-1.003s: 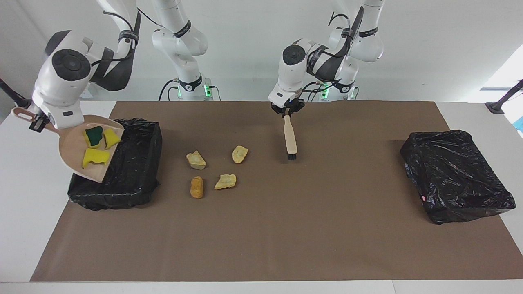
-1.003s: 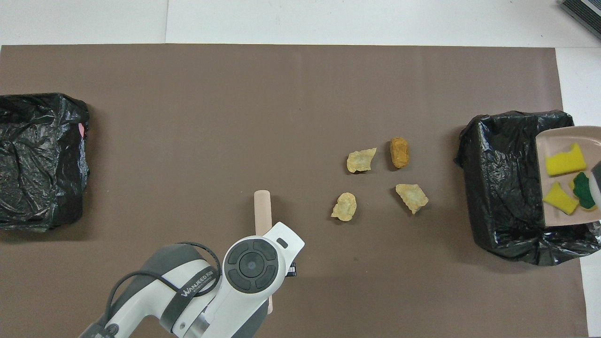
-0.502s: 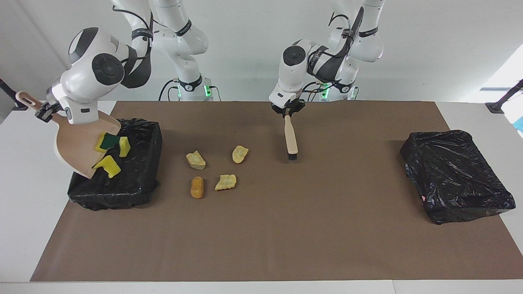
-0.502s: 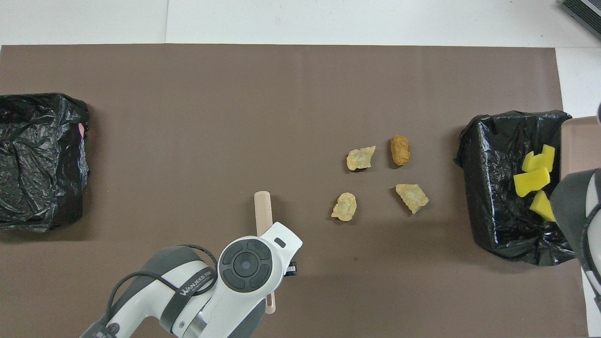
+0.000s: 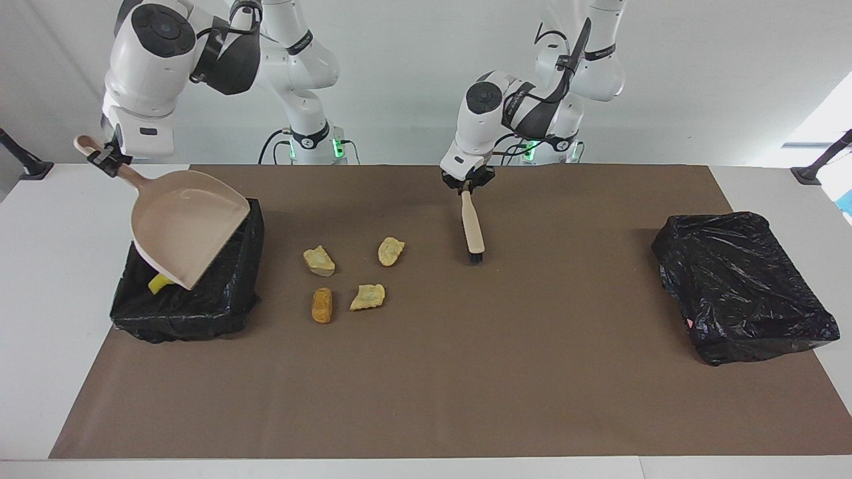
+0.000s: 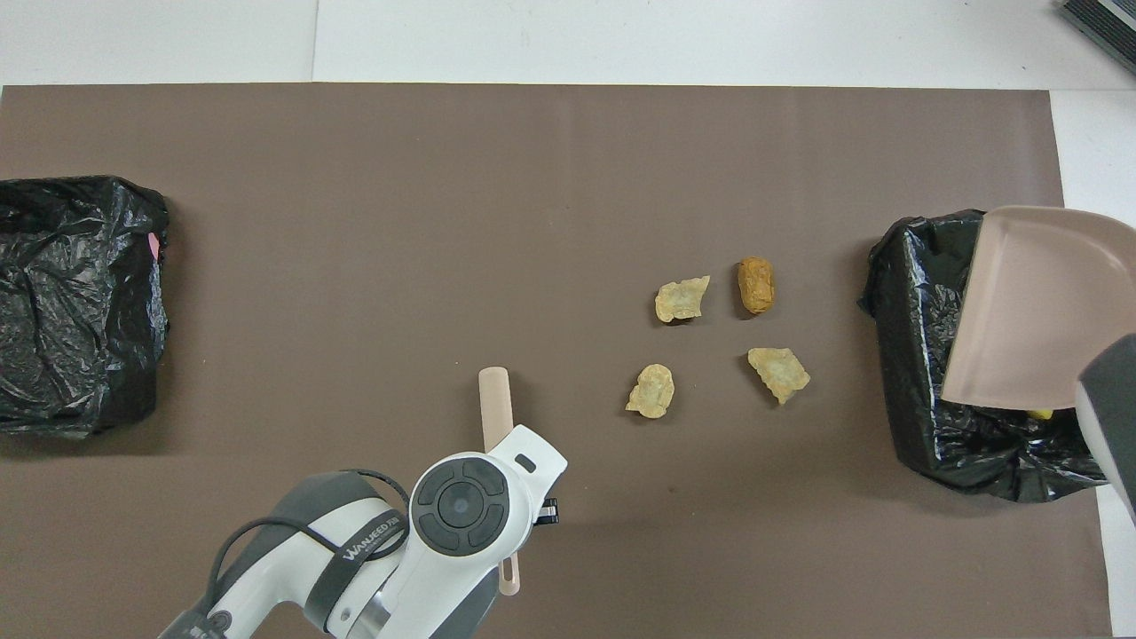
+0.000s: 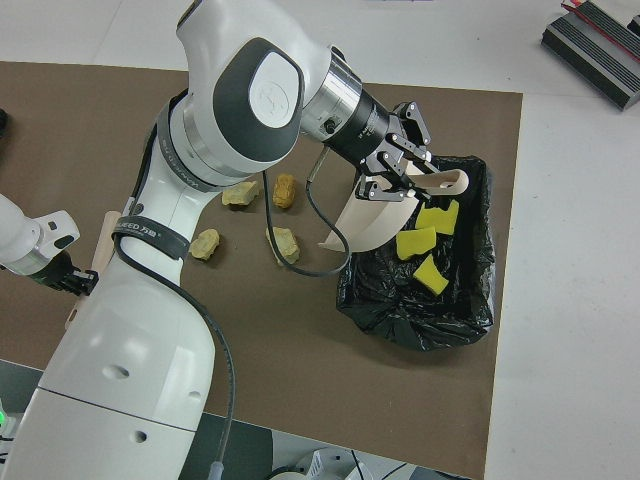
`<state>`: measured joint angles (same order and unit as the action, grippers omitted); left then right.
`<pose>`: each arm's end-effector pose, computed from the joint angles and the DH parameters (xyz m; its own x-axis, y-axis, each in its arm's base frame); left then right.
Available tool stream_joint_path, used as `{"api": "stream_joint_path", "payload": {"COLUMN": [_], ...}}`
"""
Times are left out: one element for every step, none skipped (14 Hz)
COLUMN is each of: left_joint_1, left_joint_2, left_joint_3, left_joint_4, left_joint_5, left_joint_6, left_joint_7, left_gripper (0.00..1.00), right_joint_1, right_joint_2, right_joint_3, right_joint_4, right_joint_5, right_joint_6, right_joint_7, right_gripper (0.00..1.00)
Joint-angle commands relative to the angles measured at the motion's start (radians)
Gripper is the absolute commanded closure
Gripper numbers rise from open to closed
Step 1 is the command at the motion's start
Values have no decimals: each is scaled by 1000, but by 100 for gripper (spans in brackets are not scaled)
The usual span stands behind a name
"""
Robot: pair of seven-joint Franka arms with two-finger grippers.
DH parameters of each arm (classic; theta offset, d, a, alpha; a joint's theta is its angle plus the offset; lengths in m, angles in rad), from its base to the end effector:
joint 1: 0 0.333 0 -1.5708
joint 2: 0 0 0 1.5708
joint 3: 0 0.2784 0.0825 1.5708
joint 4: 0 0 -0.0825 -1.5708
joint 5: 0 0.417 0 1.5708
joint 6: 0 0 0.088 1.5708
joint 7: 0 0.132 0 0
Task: Sweep and dump trash in bin
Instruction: 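Tip the dustpan over the bin with the right gripper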
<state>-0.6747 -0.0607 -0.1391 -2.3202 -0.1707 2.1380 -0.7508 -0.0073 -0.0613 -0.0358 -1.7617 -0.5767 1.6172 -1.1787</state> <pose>0.3440 -0.3790 0.2732 0.9836 0.0375 -0.1767 0.0387 -0.9992 0.0031 0.5653 -0.0945 0.5253 0.3488 0.7712 -0.5325 0.9333 -0.3377 0.1223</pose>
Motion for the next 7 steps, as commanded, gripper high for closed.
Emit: {"api": "stream_joint_path", "payload": {"left_joint_1": [-17, -17, -17, -19, -17, -19, -19], "left_joint_2": [-16, -18, -18, -18, -16, -11, -10], "left_joint_3": [10, 10, 10, 10, 10, 10, 10], "left_joint_4": [-28, -30, -30, -31, -31, -33, -37], "left_joint_5": [-13, -13, -15, -18, -23, -23, -26], "left_joint_6": [28, 28, 28, 30, 30, 39, 52], "left_joint_7": [1, 1, 1, -1, 1, 1, -1], "left_gripper": [100, 100, 100, 100, 100, 100, 100], "right_joint_1": [-5, 0, 10, 38, 71, 116, 157], "right_joint_2": [-8, -21, -26, -23, -17, -17, -15], "right_joint_3": [7, 11, 20, 30, 30, 30, 30], "right_joint_4": [-11, -30, -39, -41, -41, -44, -44], "right_joint_5": [166, 216, 265, 315, 369, 420, 454], "right_joint_6": [-14, -8, -5, -7, -13, -17, -16], "right_joint_7": [126, 180, 233, 317, 431, 536, 630], "right_gripper": [100, 100, 100, 100, 100, 100, 100]}}
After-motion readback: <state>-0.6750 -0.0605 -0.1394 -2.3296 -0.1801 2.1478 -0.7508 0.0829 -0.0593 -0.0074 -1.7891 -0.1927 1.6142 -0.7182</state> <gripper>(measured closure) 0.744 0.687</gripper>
